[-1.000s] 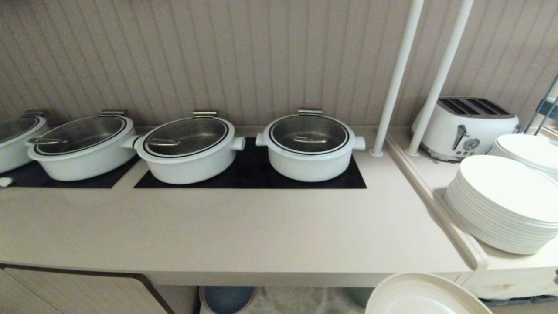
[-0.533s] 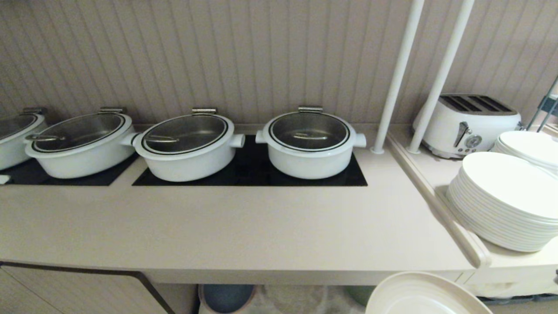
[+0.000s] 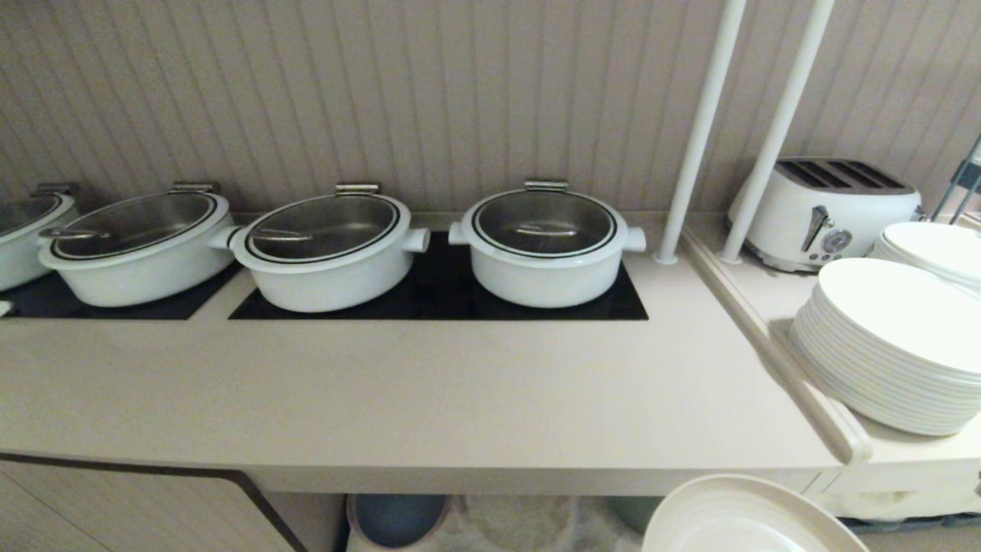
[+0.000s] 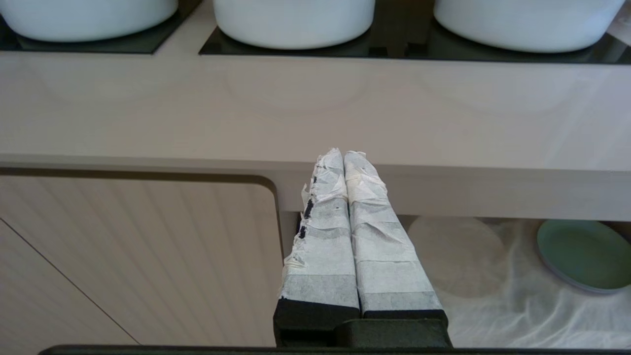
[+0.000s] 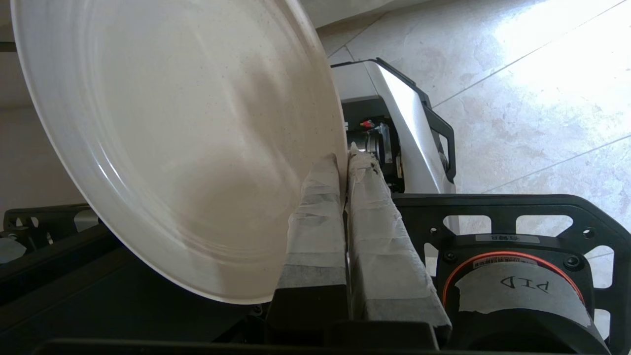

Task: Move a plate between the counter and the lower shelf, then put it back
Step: Put the plate in the cupboard

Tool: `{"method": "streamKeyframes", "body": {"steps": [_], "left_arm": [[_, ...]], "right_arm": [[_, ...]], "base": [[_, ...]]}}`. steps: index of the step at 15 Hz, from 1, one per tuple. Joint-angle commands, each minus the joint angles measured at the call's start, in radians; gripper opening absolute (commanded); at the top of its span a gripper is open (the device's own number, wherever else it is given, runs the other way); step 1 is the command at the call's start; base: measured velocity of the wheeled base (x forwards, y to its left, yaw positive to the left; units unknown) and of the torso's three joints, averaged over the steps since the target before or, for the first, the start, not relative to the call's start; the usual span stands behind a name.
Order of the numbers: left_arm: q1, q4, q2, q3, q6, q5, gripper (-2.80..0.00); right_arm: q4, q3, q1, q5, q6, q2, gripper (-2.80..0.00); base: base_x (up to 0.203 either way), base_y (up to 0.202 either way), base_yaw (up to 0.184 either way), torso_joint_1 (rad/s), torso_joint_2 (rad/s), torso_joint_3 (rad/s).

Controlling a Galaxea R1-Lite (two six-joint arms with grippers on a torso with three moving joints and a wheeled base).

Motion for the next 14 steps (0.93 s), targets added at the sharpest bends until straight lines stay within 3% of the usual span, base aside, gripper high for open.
{"method": "streamKeyframes", "body": {"steps": [1, 14], "left_arm": [[0.000, 0.000, 0.000, 0.000, 0.000, 0.000, -2.80], [0.000, -0.002, 0.000, 0.000, 0.000, 0.000, -2.80]], "right_arm": [[0.003, 0.001, 0.001, 0.001, 0.004, -0.006, -2.80], [0.002, 0.012, 0.001, 0.004, 0.007, -0.009, -2.80]], "base": [[0.000, 0.000, 0.000, -0.124, 0.28, 0.145], [0.000, 0.000, 0.000, -0.146, 0.31, 0.162]]}}
